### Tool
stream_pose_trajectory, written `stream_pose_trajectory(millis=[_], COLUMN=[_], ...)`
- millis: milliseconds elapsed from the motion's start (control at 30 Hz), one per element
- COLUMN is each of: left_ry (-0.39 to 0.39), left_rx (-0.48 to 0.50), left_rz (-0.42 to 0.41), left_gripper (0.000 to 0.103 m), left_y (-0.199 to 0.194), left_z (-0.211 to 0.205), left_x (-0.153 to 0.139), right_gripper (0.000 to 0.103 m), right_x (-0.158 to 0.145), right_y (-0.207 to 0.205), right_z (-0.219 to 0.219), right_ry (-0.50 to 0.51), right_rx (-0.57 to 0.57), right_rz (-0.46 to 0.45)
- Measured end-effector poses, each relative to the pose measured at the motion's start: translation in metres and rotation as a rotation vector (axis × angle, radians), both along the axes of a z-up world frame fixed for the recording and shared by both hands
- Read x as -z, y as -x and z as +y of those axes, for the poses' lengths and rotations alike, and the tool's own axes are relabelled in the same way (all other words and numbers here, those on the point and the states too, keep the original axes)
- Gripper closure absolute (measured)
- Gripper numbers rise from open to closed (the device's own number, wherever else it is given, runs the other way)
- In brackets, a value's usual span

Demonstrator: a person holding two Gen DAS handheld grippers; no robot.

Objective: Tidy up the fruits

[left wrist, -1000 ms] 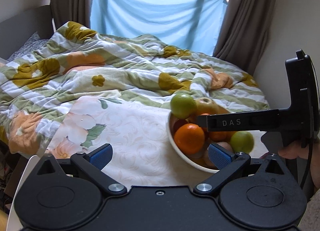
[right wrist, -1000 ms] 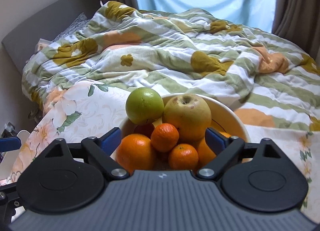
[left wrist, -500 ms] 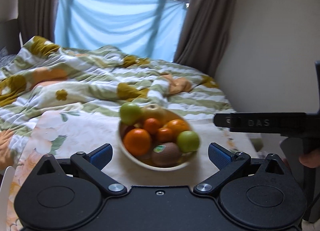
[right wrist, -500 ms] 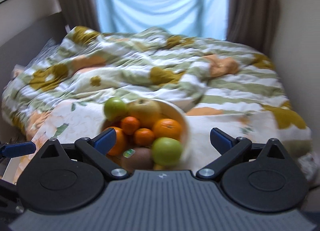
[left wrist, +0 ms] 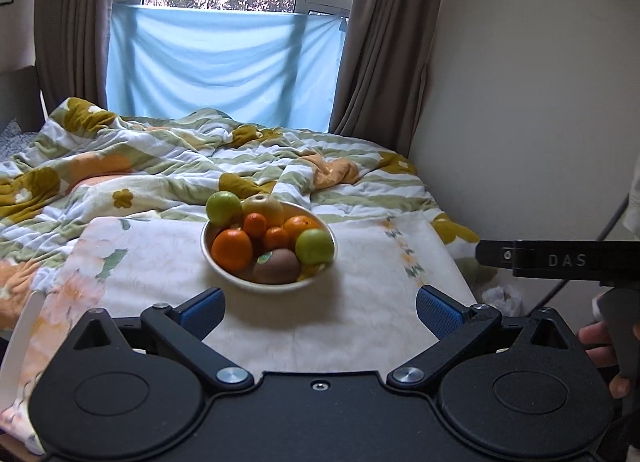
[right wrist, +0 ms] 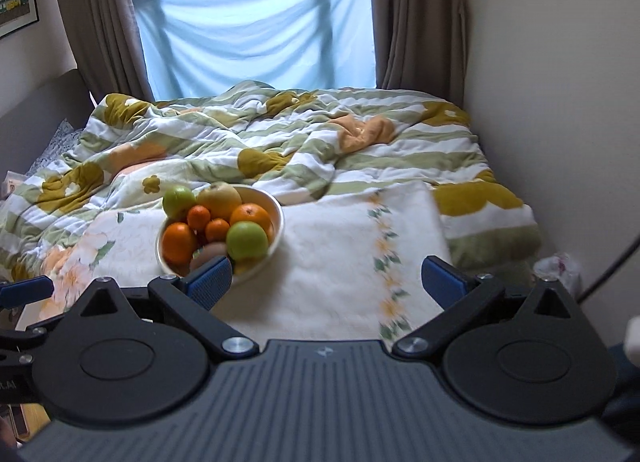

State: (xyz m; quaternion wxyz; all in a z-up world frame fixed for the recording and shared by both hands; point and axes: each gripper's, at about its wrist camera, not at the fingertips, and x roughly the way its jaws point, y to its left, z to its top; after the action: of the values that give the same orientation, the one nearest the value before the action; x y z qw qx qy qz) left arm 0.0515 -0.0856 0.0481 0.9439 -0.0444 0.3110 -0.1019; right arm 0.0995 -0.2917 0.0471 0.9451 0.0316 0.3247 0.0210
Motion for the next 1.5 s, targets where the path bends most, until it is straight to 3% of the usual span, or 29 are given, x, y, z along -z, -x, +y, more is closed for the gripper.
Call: stream_pose_trajectory(millis=[300,567,1500], left_ry=[-0.1,-0.124,-0.147], left_rx=[-0.065,-0.102,-0.103], left_rz=[0.012,0.004,-0.006], left_gripper=[0.0,0.0,0.0], left_y=[0.04,0.051,0.044], left_z=[0.01,0.02,0.035], left_x=[-0.006,-0.006,-0.005], right_gripper=[0.0,0.0,0.0], right_x=[-0.005,-0.003,0.003], right_y=[0.069,0.095,0.085], right_z=[-0.001,0.009,0.024], right_ry=[0.046,0.055,0.049], right_rx=[-0.03,-0.026,-0.001], right_rz=[-0.013,-0.004,0.033])
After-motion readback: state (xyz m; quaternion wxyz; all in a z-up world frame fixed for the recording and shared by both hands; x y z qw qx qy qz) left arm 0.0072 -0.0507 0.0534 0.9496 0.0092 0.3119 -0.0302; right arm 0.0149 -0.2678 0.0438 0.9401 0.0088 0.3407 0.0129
